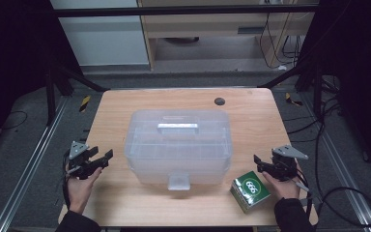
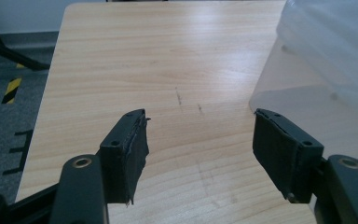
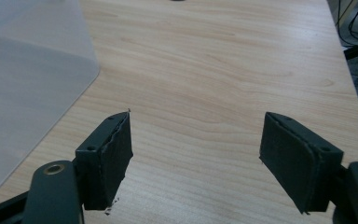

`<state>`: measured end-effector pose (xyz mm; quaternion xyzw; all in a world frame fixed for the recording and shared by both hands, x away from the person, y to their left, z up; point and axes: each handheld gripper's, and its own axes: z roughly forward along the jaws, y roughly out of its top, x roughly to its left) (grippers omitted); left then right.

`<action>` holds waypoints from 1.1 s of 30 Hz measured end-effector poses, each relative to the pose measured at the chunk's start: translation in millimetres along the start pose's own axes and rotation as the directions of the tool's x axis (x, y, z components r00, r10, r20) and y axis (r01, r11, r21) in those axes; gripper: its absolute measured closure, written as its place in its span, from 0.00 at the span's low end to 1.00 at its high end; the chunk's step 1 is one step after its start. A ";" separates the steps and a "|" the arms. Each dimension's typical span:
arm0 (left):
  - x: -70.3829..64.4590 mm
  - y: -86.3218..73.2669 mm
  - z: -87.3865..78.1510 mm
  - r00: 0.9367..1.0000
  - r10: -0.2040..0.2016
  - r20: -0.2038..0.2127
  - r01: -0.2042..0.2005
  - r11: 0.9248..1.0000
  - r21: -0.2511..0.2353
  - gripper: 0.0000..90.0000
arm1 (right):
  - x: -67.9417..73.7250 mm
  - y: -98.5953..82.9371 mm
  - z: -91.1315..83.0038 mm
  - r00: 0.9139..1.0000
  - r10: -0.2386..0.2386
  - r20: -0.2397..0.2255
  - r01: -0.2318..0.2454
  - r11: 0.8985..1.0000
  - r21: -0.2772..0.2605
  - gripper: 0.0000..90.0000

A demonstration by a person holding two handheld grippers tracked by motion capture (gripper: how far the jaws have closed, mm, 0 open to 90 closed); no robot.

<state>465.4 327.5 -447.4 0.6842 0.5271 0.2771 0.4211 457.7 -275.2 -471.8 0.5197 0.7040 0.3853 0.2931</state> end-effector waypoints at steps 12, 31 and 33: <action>-3.0 18.2 -9.7 0.998 0.031 0.052 -0.029 0.999 -0.045 0.39 | -1.8 7.5 -9.4 1.000 0.015 -0.002 -0.015 0.998 -0.061 0.28; 7.4 44.9 -31.6 0.996 0.051 0.078 -0.042 0.992 -0.116 0.38 | -2.9 15.6 -19.9 1.000 0.028 -0.015 -0.029 0.995 -0.091 0.29; 7.8 46.9 -32.6 0.995 0.056 0.079 -0.046 0.992 -0.118 0.38 | -3.1 15.8 -19.9 1.000 0.025 -0.015 -0.026 0.996 -0.088 0.30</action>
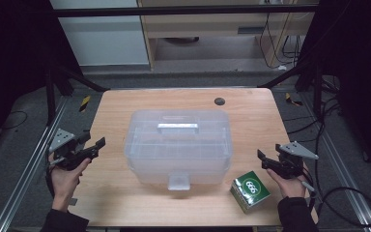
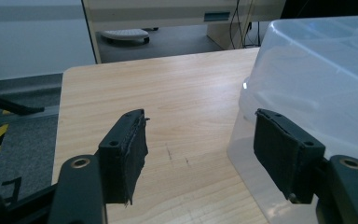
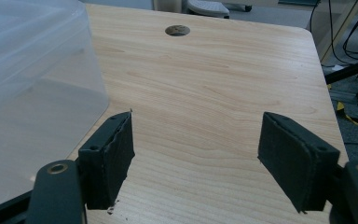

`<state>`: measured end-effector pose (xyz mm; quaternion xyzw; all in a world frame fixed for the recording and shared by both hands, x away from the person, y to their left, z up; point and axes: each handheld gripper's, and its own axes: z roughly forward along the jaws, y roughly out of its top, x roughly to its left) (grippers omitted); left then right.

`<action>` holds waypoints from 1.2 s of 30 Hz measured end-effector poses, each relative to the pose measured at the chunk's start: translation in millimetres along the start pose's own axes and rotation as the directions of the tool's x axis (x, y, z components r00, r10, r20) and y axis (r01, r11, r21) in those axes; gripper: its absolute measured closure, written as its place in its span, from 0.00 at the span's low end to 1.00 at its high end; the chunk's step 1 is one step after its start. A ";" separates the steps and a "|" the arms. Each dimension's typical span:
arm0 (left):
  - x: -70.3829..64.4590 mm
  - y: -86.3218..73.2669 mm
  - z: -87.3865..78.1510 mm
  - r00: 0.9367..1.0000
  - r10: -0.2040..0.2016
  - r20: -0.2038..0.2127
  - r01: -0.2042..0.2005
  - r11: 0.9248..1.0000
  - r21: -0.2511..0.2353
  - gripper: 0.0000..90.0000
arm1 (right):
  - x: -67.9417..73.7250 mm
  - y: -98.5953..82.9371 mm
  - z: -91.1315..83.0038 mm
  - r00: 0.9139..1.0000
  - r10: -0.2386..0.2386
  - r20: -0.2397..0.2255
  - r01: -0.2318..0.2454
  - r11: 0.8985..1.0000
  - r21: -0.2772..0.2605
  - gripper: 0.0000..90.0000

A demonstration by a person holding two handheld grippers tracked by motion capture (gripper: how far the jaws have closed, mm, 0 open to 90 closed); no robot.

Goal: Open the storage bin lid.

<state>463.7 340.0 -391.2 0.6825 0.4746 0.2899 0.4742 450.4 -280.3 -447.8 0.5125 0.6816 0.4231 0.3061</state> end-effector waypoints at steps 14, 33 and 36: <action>-10.0 42.4 2.8 0.995 0.089 0.039 -0.088 0.996 -0.027 0.38 | 4.4 0.1 1.6 1.000 -0.017 -0.017 0.017 1.000 0.014 0.31; -43.9 92.7 6.4 0.955 0.283 0.088 -0.284 0.959 0.001 0.38 | 6.1 0.4 3.5 0.999 -0.030 -0.016 0.031 0.999 0.023 0.32; -47.4 99.2 6.4 0.948 0.304 0.095 -0.306 0.952 0.006 0.38 | 7.0 0.3 4.0 0.999 -0.029 -0.017 0.029 0.999 0.029 0.32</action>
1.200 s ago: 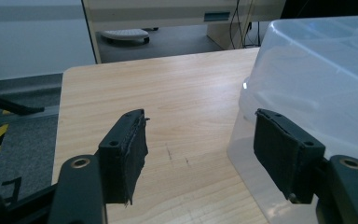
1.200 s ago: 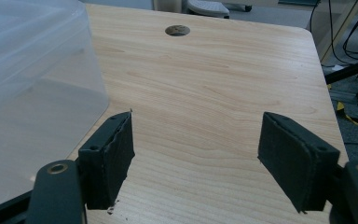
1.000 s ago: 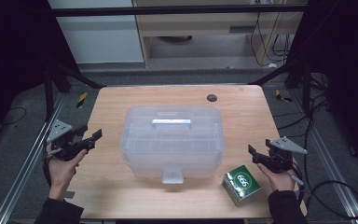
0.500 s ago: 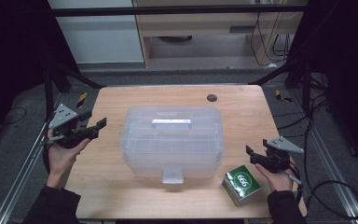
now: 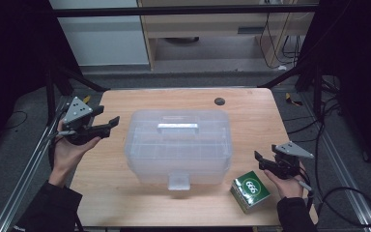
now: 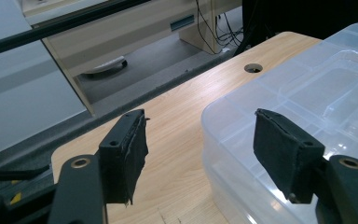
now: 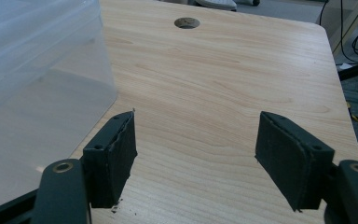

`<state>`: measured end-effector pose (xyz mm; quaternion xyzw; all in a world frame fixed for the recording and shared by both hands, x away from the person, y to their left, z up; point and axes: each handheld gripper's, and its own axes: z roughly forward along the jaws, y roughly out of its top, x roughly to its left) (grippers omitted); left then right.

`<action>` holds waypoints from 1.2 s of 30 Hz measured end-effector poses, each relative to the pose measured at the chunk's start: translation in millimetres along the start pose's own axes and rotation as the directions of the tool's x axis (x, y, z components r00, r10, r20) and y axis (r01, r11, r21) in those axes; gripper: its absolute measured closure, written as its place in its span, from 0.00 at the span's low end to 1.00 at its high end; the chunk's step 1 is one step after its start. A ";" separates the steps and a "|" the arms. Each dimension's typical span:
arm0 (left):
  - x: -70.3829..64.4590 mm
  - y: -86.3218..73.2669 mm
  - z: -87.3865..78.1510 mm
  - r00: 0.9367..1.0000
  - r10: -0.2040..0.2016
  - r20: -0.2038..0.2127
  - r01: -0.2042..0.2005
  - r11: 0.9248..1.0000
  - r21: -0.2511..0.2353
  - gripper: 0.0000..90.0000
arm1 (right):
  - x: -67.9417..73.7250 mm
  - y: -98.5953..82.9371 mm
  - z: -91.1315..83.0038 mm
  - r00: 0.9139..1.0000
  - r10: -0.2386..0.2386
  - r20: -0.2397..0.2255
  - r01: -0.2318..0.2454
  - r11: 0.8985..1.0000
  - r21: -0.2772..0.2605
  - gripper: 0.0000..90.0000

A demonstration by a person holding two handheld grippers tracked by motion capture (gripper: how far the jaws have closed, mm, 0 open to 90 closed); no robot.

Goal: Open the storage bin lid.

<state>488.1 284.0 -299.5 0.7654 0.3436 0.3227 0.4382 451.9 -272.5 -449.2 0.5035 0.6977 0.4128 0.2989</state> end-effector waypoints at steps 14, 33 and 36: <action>-11.9 23.3 -1.8 0.996 0.090 0.023 -0.090 0.996 0.012 0.38 | 1.0 -0.4 1.3 1.000 -0.008 -0.004 0.008 1.000 0.008 0.33; -34.8 50.0 8.0 0.955 0.257 0.146 -0.270 0.959 0.080 0.38 | 2.0 -0.5 2.3 1.000 -0.013 -0.010 0.014 1.000 0.021 0.34; -39.6 52.7 9.6 0.946 0.280 0.163 -0.296 0.951 0.086 0.38 | 2.0 -0.6 2.4 1.000 -0.015 -0.010 0.015 1.000 0.023 0.34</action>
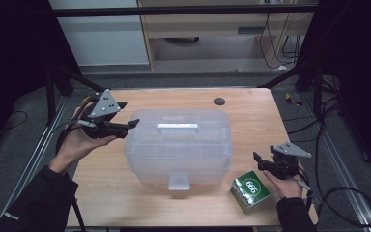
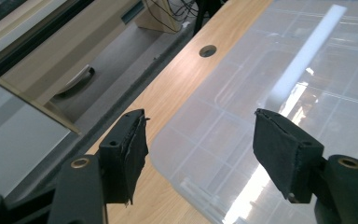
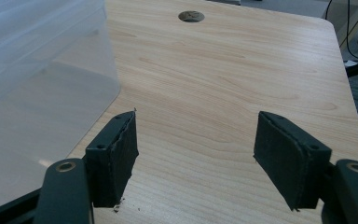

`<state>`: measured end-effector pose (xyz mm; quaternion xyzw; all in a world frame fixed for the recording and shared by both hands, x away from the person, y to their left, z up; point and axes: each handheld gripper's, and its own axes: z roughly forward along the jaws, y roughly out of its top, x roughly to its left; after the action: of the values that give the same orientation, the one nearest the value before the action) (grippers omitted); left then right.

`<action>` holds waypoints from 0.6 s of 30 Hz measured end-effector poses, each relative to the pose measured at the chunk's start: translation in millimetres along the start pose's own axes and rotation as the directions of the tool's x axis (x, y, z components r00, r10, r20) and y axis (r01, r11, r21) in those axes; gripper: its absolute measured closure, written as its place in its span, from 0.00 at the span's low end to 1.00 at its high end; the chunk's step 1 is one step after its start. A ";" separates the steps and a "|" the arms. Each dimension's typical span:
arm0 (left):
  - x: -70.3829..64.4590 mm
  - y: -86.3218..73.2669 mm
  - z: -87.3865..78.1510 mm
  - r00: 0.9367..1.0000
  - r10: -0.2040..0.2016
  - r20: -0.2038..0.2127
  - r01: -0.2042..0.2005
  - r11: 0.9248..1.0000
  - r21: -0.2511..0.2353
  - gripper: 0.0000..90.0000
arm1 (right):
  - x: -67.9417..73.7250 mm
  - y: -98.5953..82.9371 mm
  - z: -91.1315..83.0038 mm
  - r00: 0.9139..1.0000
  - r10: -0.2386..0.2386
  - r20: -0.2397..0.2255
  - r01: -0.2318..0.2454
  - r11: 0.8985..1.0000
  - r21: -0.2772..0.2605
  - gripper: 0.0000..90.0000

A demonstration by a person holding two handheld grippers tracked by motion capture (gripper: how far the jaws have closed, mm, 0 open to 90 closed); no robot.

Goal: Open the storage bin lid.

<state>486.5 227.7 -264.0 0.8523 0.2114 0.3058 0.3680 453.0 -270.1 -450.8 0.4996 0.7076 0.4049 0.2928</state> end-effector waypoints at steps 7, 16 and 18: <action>-6.9 8.0 7.6 0.997 0.064 0.039 -0.066 0.997 0.040 0.38 | -0.1 -0.1 0.3 1.000 -0.003 -0.001 0.003 1.000 0.003 0.34; -20.1 13.5 17.2 0.987 0.128 0.098 -0.135 0.989 0.065 0.37 | -0.1 -0.2 0.5 1.000 0.000 -0.004 0.000 1.000 0.009 0.34; -22.1 14.5 17.9 0.985 0.128 0.112 -0.136 0.988 0.066 0.37 | 0.2 -0.2 0.5 1.000 0.002 -0.005 -0.001 1.000 0.011 0.34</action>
<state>484.5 196.5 -270.9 0.8926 0.1454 0.2753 0.3260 453.3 -269.8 -451.2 0.5007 0.7103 0.4024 0.2878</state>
